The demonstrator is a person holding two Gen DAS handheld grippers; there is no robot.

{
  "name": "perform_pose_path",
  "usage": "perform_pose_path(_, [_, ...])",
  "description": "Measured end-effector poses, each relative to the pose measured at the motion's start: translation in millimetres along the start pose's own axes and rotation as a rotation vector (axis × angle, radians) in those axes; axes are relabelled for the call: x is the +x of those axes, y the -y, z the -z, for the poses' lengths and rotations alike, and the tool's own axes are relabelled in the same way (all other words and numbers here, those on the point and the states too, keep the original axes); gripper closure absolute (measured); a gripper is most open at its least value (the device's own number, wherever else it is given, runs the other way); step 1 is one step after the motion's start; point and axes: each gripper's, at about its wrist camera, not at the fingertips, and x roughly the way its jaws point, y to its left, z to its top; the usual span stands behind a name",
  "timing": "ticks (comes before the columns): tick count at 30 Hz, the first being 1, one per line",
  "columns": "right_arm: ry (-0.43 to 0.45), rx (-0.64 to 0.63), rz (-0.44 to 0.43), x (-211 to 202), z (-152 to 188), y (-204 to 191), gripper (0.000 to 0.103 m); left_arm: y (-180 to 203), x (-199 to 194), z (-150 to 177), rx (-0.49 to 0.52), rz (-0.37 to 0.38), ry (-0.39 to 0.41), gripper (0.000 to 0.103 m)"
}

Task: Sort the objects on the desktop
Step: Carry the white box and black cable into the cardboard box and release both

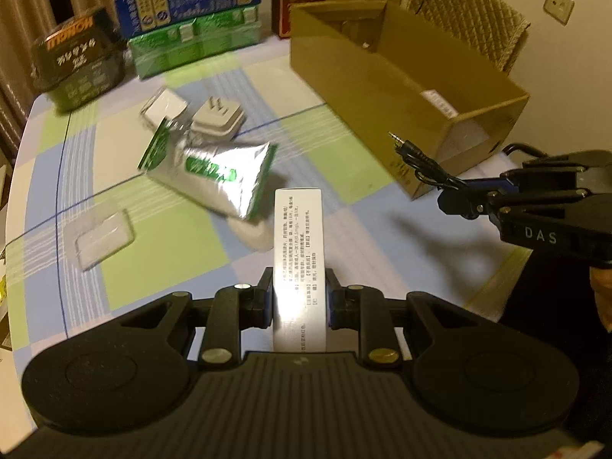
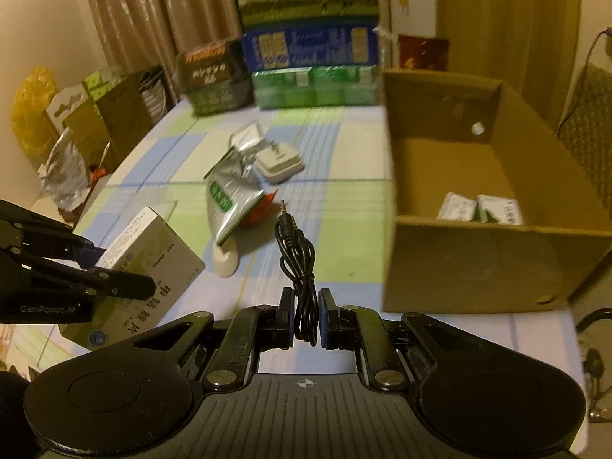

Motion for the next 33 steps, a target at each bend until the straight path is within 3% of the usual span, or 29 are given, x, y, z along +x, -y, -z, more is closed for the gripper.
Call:
perform_pose_path(18, [0.099, 0.070, 0.112, -59, -16, 78, 0.094, 87, -12, -67, 0.071, 0.077, 0.084, 0.083])
perform_pose_path(33, [0.119, 0.080, 0.181, -68, -37, 132, 0.094, 128, -1, -125, 0.086, 0.103, 0.114, 0.083])
